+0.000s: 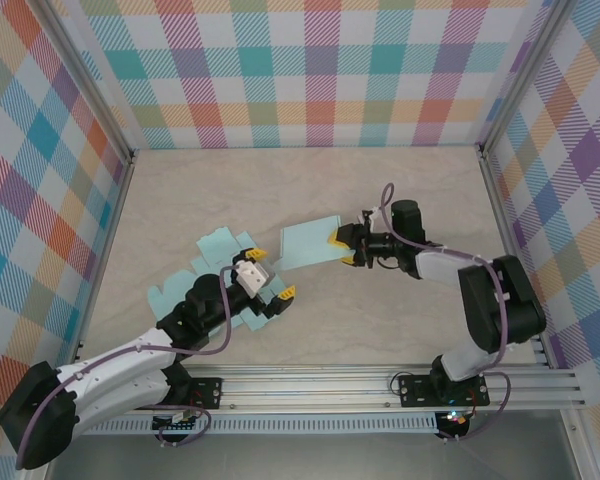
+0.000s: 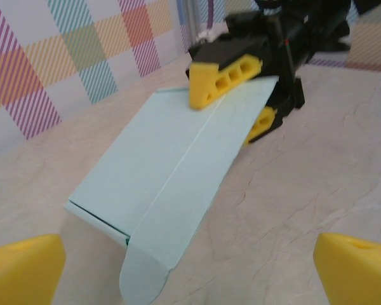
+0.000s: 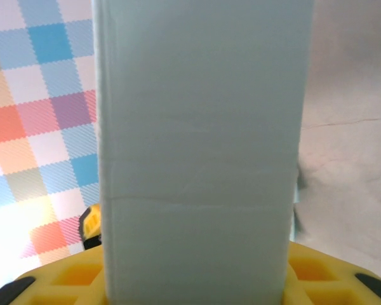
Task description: Fold the paper box
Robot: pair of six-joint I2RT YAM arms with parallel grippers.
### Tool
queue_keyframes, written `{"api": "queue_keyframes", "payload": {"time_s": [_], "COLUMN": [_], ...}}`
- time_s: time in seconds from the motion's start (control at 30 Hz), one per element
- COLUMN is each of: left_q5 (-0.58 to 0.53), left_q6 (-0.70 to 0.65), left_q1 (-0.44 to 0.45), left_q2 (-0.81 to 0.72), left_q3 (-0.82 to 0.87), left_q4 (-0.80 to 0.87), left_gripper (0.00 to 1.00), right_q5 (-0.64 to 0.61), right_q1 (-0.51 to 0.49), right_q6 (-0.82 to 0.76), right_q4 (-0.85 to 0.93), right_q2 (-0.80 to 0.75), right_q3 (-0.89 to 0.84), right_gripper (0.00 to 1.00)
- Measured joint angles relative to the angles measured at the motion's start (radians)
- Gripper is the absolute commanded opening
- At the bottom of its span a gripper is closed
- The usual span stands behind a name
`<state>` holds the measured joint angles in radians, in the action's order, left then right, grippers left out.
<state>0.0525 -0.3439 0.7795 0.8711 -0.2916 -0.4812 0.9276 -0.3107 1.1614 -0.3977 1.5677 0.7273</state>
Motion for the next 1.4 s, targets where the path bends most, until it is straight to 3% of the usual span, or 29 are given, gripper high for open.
{"api": "queue_keyframes", "payload": {"time_s": [0.2, 0.33, 0.63, 0.97, 1.23, 1.4], "left_q5": [-0.072, -0.134, -0.201, -0.269, -0.333, -0.342], "left_q6": [-0.192, -0.251, -0.314, -0.462, -0.513, -0.521], "left_q1": [0.060, 0.066, 0.071, 0.135, 0.151, 0.158], "left_q2": [0.173, 0.265, 0.289, 0.379, 0.451, 0.457], "left_q3": [-0.053, -0.102, -0.156, -0.193, -0.250, -0.258], "left_q4": [-0.014, -0.024, -0.054, -0.052, -0.053, -0.036], "left_gripper": [1.00, 1.00, 1.00, 0.90, 0.77, 0.56], "right_q5": [-0.001, -0.002, -0.002, 0.002, 0.006, 0.010], "right_q1": [0.000, 0.000, 0.000, 0.000, 0.000, 0.000], "right_q6": [-0.015, -0.018, -0.016, 0.008, 0.010, 0.010], "right_q4": [0.106, 0.142, 0.167, 0.136, 0.128, 0.103], "right_q2": [-0.144, -0.182, -0.182, -0.165, -0.149, -0.143], "right_q3": [-0.008, -0.032, -0.049, -0.052, -0.055, -0.055], "right_gripper": [0.38, 0.38, 0.39, 0.40, 0.43, 0.43]}}
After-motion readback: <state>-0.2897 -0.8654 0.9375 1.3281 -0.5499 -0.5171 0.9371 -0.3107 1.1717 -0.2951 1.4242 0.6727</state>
